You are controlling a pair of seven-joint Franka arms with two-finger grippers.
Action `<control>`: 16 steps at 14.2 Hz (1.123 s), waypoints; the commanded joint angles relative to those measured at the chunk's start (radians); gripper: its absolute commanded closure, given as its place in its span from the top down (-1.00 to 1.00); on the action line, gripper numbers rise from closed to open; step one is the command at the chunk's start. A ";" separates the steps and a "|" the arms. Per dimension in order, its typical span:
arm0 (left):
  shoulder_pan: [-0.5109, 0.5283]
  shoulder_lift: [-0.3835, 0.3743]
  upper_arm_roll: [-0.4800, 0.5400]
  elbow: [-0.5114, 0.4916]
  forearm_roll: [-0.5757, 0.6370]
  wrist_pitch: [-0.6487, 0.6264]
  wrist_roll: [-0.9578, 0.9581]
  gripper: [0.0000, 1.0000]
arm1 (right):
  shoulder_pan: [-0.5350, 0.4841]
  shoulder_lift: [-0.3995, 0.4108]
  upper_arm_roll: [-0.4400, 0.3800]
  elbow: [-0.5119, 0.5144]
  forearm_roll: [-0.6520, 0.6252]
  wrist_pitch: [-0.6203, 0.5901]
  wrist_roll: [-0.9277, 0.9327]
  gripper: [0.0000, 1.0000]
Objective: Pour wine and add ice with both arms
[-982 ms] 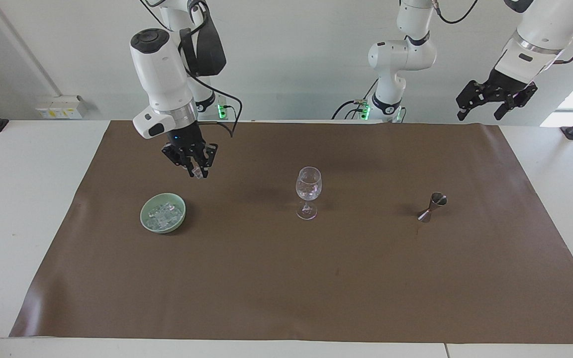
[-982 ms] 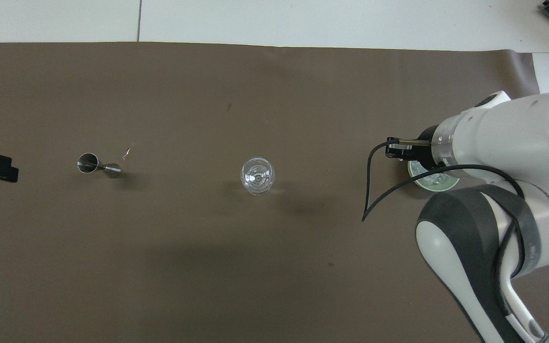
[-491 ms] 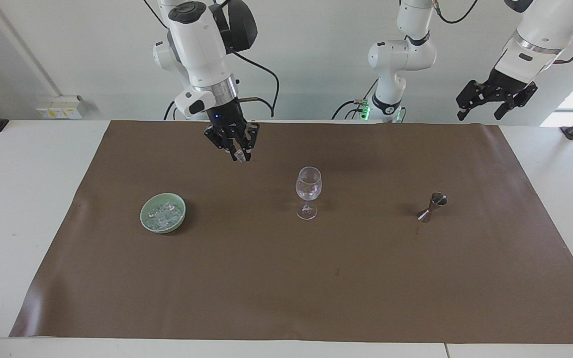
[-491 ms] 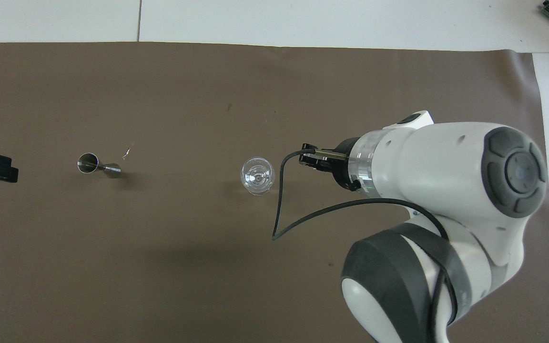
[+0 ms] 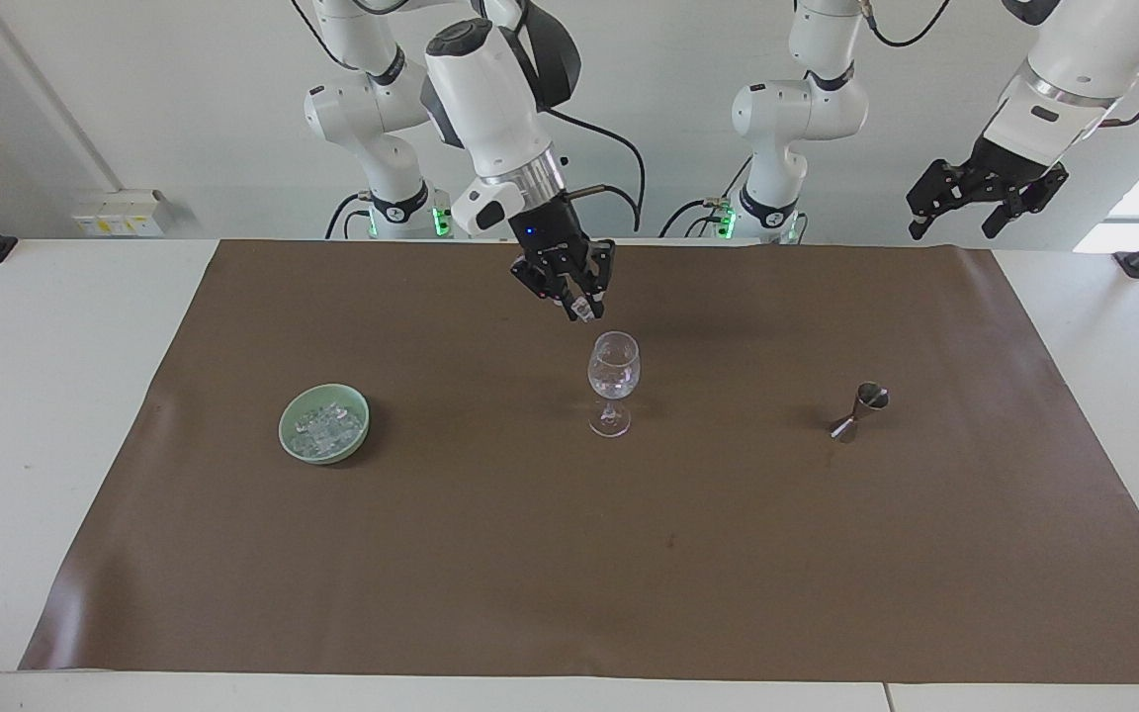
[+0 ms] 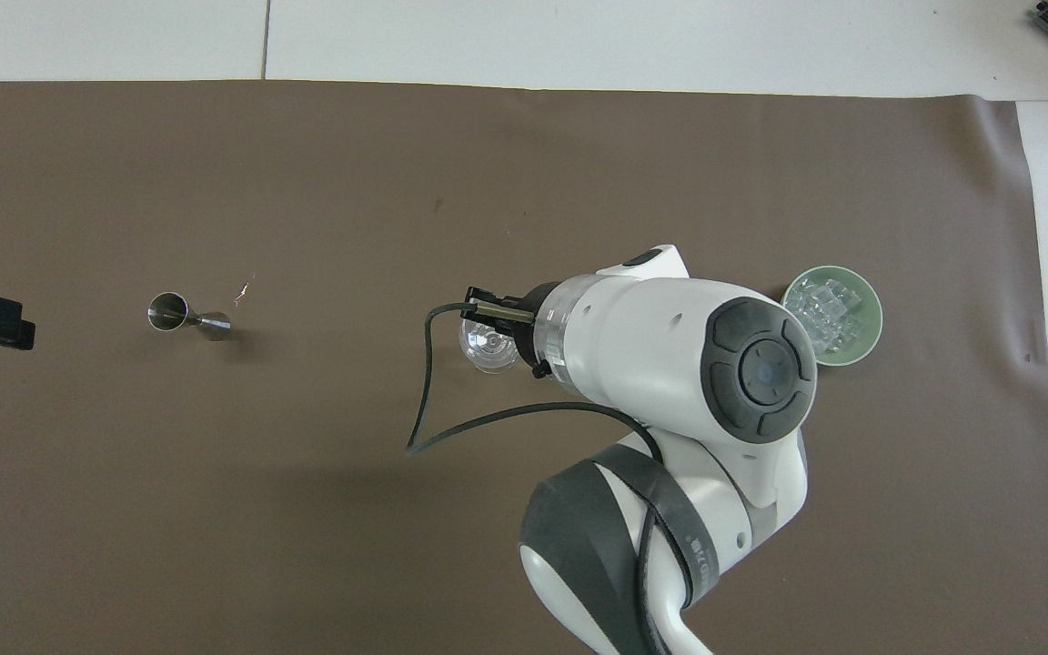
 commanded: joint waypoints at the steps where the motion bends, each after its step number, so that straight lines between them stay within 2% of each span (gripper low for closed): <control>1: -0.008 -0.027 0.007 -0.025 0.017 -0.007 0.012 1.00 | 0.005 0.008 -0.001 -0.001 0.002 0.013 0.013 -1.00; 6: -0.008 -0.027 0.007 -0.025 0.017 -0.008 0.012 1.00 | 0.010 0.012 -0.001 -0.038 0.002 0.021 0.005 -1.00; 13: -0.008 -0.027 0.007 -0.025 0.017 -0.007 0.012 1.00 | 0.020 0.060 -0.001 -0.030 0.000 0.119 -0.006 -0.94; 15: -0.008 -0.027 0.007 -0.025 0.017 -0.007 0.012 1.00 | 0.022 0.060 -0.001 -0.029 0.000 0.111 -0.007 -0.81; 16: -0.008 -0.027 0.007 -0.025 0.017 -0.007 0.012 1.00 | 0.022 0.060 -0.001 -0.026 0.000 0.110 -0.006 -0.67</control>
